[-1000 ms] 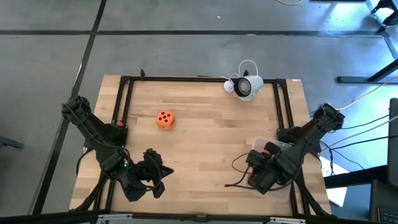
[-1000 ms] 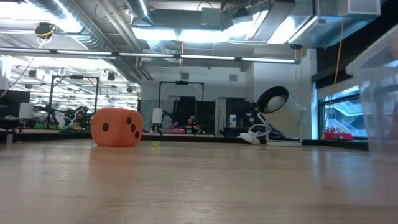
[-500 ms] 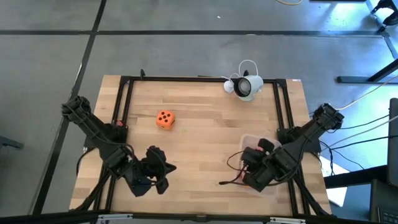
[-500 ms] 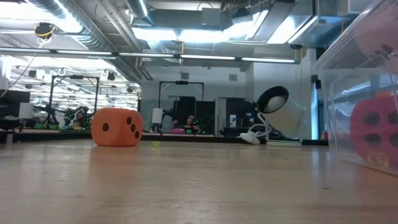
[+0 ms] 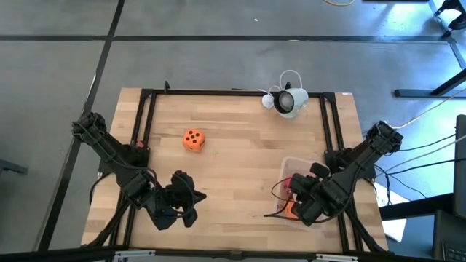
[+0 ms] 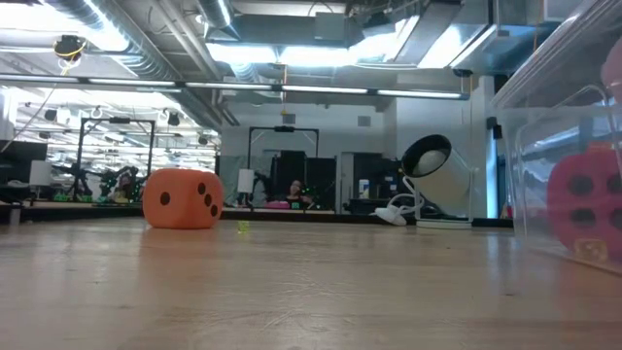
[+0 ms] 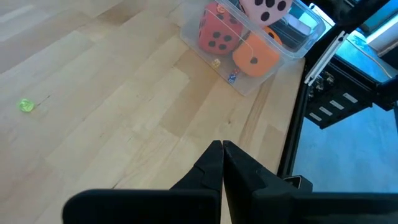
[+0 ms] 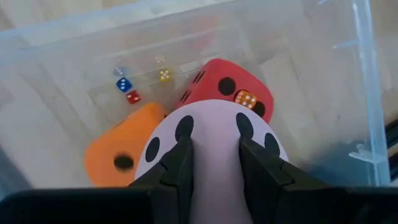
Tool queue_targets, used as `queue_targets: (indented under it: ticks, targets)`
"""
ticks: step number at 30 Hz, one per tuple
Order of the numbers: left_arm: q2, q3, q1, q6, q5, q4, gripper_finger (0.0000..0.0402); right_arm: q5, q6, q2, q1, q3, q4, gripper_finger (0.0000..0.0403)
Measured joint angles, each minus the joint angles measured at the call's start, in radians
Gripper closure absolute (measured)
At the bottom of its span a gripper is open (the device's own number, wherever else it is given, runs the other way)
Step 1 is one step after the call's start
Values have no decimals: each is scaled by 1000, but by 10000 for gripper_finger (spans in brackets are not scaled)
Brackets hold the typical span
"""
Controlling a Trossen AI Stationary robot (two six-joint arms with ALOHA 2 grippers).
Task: Pick & Place Dice
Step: Put the large pink die into the transparent bin
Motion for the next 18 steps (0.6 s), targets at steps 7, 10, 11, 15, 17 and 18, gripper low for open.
queue_targets:
  ticks: [7,10,11,15,17,18]
  targets:
    - [0,0,0,0,0,0,396,20,-1,-3,0,-53,57,301]
    - [0,0,0,0,0,0,396,15,1,-6,3,-72,72,301]
    - [0,0,0,0,0,0,396,16,5,-6,4,-73,73,301]
    - [0,0,0,0,-2,-1,396,19,18,-5,7,-74,75,305]
    - [0,0,0,0,-2,-1,396,19,18,-4,7,-74,76,305]
    - [0,0,0,0,-2,-1,396,20,18,-4,7,-75,76,305]
